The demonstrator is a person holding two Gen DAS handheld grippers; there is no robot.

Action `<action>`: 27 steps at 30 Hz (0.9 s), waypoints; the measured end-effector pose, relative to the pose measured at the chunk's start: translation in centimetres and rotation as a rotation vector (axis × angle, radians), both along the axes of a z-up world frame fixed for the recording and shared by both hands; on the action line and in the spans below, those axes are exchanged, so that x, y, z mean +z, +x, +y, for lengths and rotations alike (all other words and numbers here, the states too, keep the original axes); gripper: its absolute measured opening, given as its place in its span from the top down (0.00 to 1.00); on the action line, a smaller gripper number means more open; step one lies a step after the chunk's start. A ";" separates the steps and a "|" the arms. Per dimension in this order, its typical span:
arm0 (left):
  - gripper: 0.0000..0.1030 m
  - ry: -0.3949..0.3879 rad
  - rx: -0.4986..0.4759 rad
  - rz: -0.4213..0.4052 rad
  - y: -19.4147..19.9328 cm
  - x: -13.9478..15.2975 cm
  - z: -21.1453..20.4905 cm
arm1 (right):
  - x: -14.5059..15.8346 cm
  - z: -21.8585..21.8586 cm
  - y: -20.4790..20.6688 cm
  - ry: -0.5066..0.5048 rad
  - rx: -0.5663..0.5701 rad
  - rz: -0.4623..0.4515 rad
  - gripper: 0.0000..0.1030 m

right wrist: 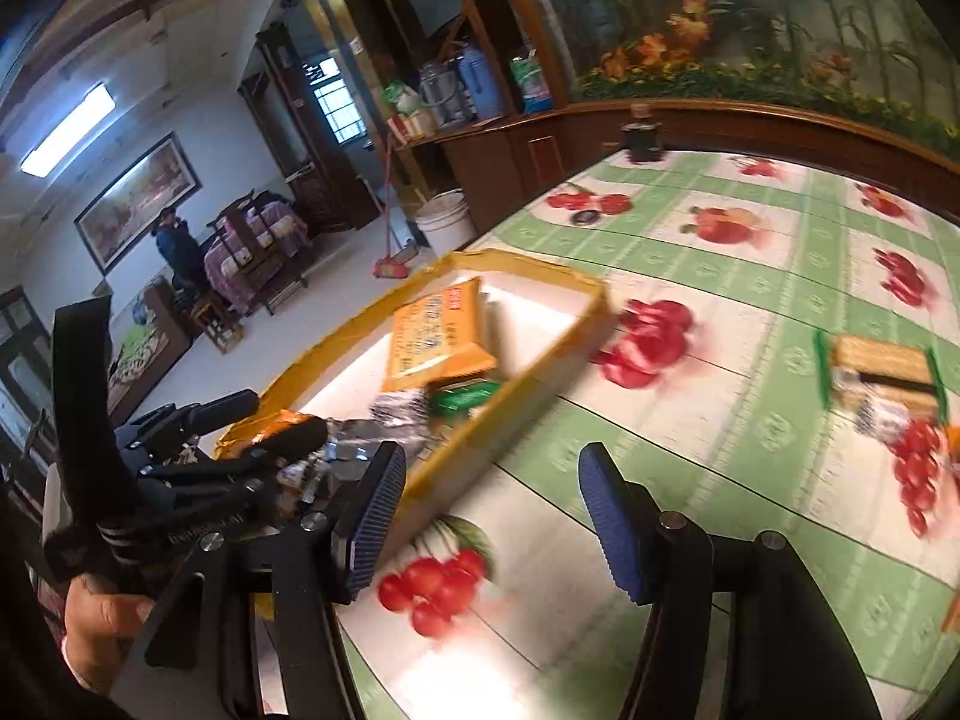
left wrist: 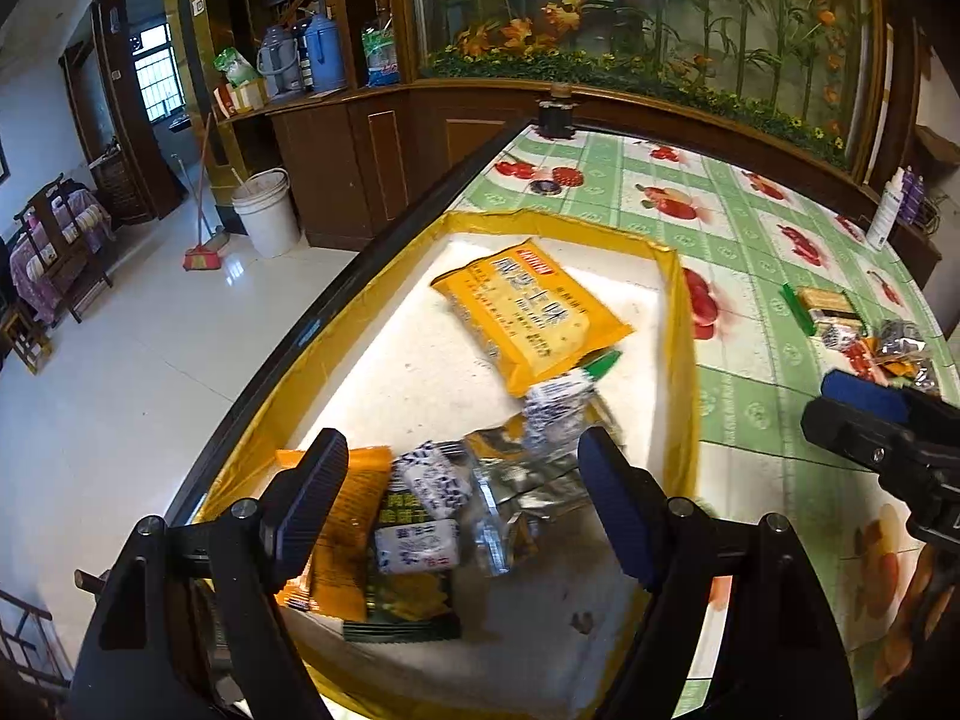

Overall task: Organize snacks
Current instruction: 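Move both open tools back to the snack pile, then grasp the orange cracker pack with the right tool while the left tool grasps the green-ended cracker pack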

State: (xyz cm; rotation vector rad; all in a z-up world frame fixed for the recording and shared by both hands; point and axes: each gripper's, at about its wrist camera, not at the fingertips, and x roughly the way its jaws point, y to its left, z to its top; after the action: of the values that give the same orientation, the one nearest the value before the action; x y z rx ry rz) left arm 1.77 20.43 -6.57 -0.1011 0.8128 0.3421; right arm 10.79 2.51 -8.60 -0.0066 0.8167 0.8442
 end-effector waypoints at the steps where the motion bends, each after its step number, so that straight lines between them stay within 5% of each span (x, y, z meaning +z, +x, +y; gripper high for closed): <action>1: 0.23 -0.005 -0.009 -0.003 0.1 0.2 -0.4 | -0.1 -1.0 0.0 -0.002 -0.017 0.001 0.40; 15: 0.23 0.033 -0.241 0.015 4.2 0.8 -9.9 | -2.3 -17.2 2.0 -0.001 -0.322 0.055 0.39; 27: 0.23 0.004 -0.437 0.077 8.2 -0.1 -18.2 | -2.0 -25.4 3.0 -0.046 -0.455 0.010 0.33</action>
State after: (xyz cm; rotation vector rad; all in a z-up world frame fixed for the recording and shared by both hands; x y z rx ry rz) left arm 9.93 2.27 -6.65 0.0947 0.8858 -0.0655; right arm 13.83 -22.91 -10.58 0.1381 0.8059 0.3959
